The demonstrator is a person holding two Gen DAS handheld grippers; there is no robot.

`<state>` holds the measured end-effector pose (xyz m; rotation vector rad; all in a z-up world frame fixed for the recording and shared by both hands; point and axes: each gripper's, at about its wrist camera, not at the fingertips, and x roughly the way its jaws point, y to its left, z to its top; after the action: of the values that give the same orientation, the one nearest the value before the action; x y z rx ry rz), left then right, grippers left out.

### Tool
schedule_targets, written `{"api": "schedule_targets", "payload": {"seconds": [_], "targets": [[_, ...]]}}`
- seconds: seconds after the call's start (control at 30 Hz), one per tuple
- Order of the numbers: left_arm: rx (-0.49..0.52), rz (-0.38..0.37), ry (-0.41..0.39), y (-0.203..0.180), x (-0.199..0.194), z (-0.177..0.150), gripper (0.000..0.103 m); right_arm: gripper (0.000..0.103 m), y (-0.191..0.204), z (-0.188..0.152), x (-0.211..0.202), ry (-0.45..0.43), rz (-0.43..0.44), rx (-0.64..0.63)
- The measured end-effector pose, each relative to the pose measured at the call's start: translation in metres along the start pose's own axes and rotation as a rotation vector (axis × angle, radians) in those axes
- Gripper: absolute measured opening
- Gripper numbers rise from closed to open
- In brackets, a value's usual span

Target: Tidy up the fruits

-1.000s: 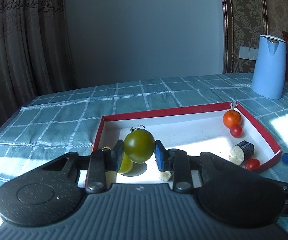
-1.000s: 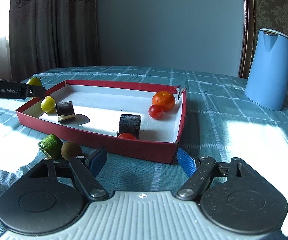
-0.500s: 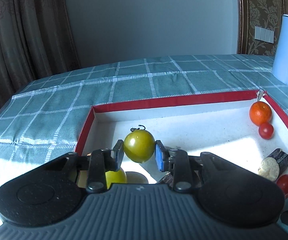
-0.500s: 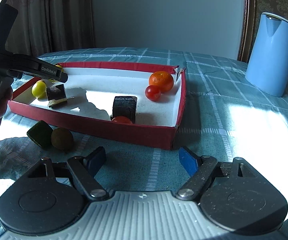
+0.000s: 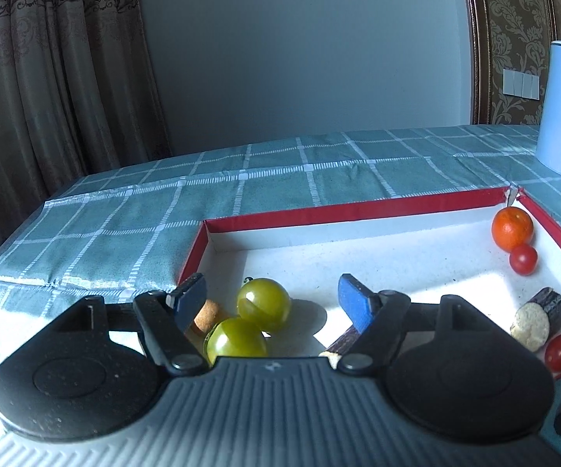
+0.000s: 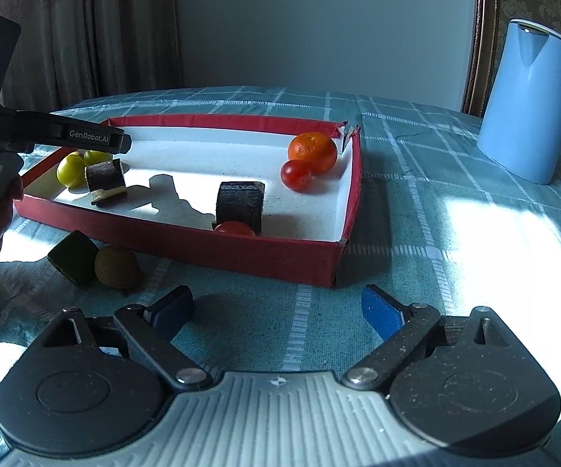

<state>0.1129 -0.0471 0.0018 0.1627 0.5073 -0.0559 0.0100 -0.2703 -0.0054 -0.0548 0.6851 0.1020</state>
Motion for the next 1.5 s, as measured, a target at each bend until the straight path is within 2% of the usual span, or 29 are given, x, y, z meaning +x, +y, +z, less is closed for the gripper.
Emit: {"api": "schedule_targets", "payload": {"seconds": [0.07,0.27,0.33,0.6,0.73,0.93,1.3,1.4,1.5], "targets": [[0.006,0.018,-0.025,0.001,-0.011,-0.005,0.074,0.095,0.000,0.000,0.000,0.001,0.002,0.000],[-0.023,0.011,-0.105,0.010,-0.051,-0.017,0.086,0.097,-0.001,0.000,0.001,0.004,0.010,0.003],[-0.048,-0.002,-0.121,0.015,-0.065,-0.025,0.091,0.103,0.000,0.000,0.002,0.012,0.012,-0.002],[-0.025,-0.083,-0.122,0.015,-0.103,-0.054,0.091,0.103,-0.002,-0.001,0.002,0.015,0.022,0.009],[-0.013,-0.172,-0.088,0.010,-0.109,-0.062,0.091,0.103,-0.001,-0.001,0.003,0.015,0.020,0.006],[0.018,-0.227,-0.059,-0.003,-0.107,-0.065,0.092,0.103,-0.001,-0.001,0.002,0.015,0.019,0.004],[0.148,-0.242,0.036,-0.030,-0.089,-0.069,0.092,0.103,-0.001,-0.001,0.002,0.015,0.019,0.004],[0.150,-0.210,0.087,-0.033,-0.076,-0.067,0.093,0.103,-0.001,-0.001,0.002,0.015,0.019,0.004],[0.124,-0.227,0.102,-0.030,-0.068,-0.064,0.094,0.103,-0.001,-0.001,0.002,0.015,0.019,0.004]]}}
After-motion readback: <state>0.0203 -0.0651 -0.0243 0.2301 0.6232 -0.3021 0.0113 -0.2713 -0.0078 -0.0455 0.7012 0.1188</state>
